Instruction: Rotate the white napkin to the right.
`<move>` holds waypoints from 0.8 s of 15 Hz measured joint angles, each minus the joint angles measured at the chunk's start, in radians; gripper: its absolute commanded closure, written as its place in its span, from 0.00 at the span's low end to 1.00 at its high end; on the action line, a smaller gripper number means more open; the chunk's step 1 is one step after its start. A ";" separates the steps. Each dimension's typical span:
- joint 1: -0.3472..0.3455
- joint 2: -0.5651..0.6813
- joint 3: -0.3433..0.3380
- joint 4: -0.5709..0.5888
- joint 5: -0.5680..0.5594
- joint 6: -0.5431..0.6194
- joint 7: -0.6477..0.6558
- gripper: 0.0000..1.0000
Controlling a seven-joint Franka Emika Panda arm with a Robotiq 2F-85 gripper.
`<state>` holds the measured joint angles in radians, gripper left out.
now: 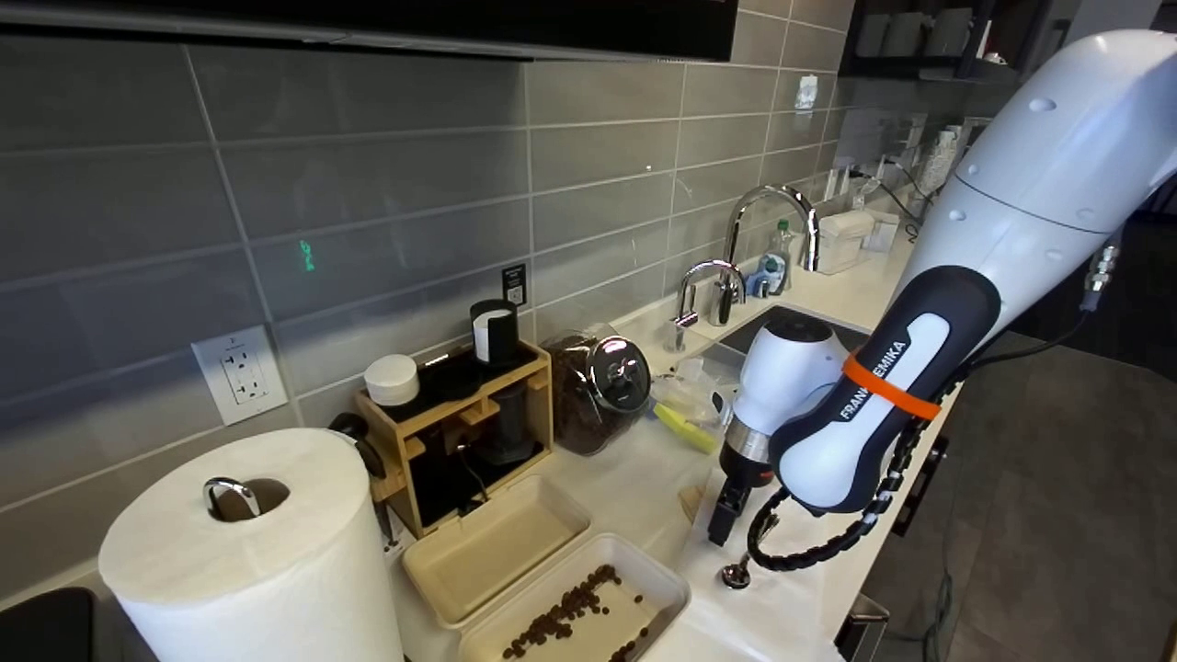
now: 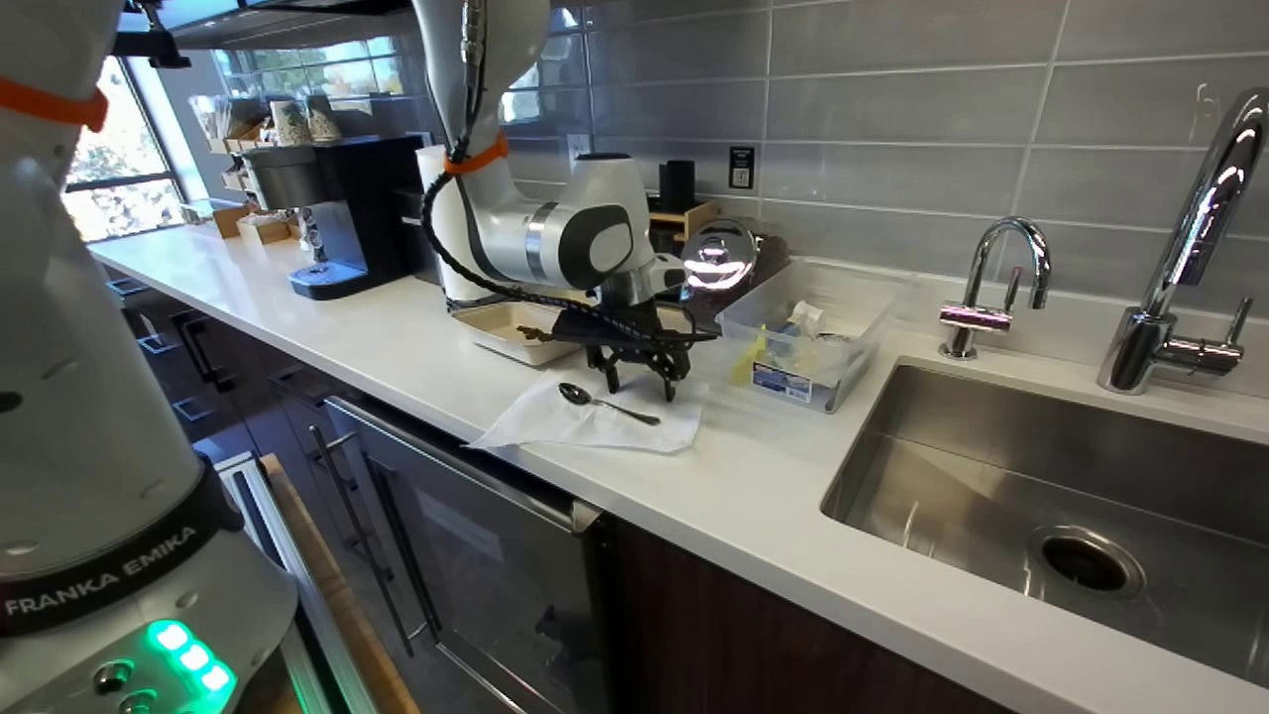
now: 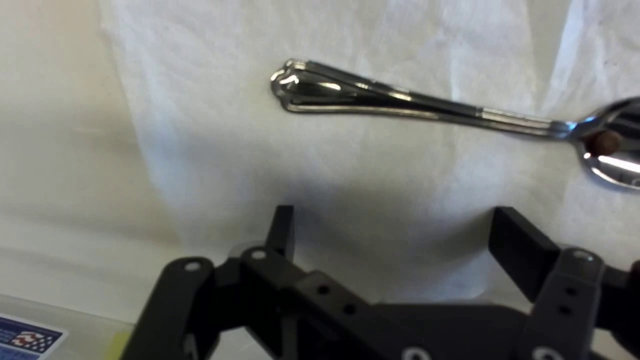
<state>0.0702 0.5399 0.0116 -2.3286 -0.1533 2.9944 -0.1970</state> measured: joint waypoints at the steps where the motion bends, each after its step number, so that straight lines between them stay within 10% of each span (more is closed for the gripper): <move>1: -0.001 0.006 0.005 0.002 0.000 0.000 0.000 0.00; 12: -0.010 0.061 0.025 0.047 0.054 -0.028 0.094 0.00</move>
<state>0.0599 0.6010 0.0366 -2.2813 -0.0990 2.9666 -0.1026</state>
